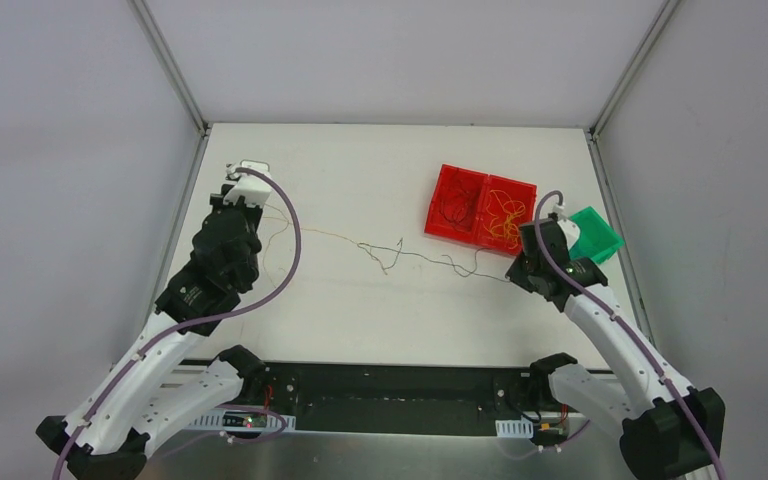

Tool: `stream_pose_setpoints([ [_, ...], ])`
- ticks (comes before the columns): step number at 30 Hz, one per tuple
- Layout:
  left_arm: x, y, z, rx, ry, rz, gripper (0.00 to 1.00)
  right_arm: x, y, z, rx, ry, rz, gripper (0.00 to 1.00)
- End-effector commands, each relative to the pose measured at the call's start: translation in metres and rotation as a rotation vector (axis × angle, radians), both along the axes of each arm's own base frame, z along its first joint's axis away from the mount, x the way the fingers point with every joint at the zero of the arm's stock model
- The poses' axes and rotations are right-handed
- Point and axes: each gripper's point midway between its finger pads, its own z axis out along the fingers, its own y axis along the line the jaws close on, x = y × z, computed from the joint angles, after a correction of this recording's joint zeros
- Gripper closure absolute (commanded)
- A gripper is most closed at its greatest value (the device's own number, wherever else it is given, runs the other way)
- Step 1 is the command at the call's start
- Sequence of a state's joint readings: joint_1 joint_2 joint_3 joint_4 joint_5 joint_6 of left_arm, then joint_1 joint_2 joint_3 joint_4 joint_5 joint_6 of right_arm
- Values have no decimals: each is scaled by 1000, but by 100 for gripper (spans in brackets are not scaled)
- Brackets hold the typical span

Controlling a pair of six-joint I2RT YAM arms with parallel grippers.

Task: Untangle the cables
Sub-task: Untie the cable.

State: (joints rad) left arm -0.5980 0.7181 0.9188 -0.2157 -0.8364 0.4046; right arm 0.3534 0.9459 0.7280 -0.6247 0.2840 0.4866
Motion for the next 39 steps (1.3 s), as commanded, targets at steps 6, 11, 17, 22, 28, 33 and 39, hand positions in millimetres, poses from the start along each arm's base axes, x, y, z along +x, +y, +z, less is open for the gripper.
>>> stream_pose_setpoints([
  [6,-2,11,10,-42,-58,63,100,-7,5,16,70,-17,23,100],
  [11,3,-2,4,-92,-59,-2,100,-19,53,25,244,51,256,100],
  [17,7,-33,-4,-162,-53,-185,100,-30,91,24,223,167,426,100],
  [22,9,-39,-7,-168,-42,-214,100,-36,114,19,185,234,517,87],
  [28,8,-48,-9,-186,-37,-265,100,-41,144,28,176,212,659,15],
  [33,6,-64,-11,-191,-28,-369,100,-29,194,62,201,61,883,17],
  [39,2,-70,-10,-194,-35,-416,100,5,247,70,168,-105,1057,21],
])
